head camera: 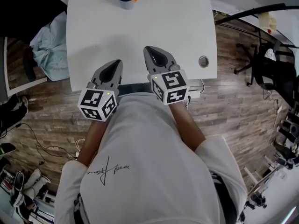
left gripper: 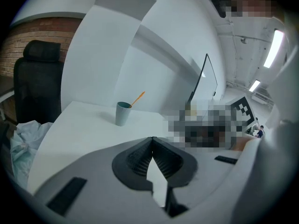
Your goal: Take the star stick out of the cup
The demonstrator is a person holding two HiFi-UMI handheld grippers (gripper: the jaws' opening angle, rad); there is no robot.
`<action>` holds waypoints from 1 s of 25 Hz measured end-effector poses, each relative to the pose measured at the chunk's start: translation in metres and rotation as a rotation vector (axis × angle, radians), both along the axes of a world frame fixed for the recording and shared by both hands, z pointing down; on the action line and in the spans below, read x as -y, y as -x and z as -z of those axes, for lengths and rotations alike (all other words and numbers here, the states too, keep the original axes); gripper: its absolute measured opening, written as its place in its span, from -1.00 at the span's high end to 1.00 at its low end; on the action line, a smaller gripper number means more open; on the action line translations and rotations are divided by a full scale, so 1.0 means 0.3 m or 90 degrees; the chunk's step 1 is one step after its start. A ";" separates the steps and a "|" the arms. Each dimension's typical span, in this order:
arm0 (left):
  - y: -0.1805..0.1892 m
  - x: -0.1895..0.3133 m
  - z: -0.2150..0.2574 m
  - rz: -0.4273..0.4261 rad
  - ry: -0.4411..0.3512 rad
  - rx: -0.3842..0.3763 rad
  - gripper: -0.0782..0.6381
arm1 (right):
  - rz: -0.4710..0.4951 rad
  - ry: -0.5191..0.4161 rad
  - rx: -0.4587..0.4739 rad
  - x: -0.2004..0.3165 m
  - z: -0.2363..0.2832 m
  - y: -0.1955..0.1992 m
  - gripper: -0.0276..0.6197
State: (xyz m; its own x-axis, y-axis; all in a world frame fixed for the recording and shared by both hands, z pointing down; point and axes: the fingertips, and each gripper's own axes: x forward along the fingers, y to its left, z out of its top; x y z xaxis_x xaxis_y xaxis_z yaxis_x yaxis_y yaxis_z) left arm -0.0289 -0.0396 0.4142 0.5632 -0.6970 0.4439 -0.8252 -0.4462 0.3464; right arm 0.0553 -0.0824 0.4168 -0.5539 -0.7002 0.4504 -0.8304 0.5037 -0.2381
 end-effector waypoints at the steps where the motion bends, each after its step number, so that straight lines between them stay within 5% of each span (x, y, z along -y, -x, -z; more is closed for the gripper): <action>1: 0.003 0.007 0.000 0.001 0.000 0.000 0.76 | 0.001 0.000 -0.001 0.008 0.001 0.005 0.88; 25: 0.082 0.132 -0.039 0.017 0.035 0.004 0.76 | 0.004 0.018 0.006 0.205 -0.032 0.075 0.88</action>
State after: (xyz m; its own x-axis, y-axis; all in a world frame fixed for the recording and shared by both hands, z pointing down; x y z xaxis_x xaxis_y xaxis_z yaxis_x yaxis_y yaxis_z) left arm -0.0535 -0.0793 0.4258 0.5415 -0.6867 0.4850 -0.8389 -0.4040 0.3646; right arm 0.0328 -0.1437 0.4264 -0.5626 -0.6836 0.4650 -0.8249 0.5017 -0.2605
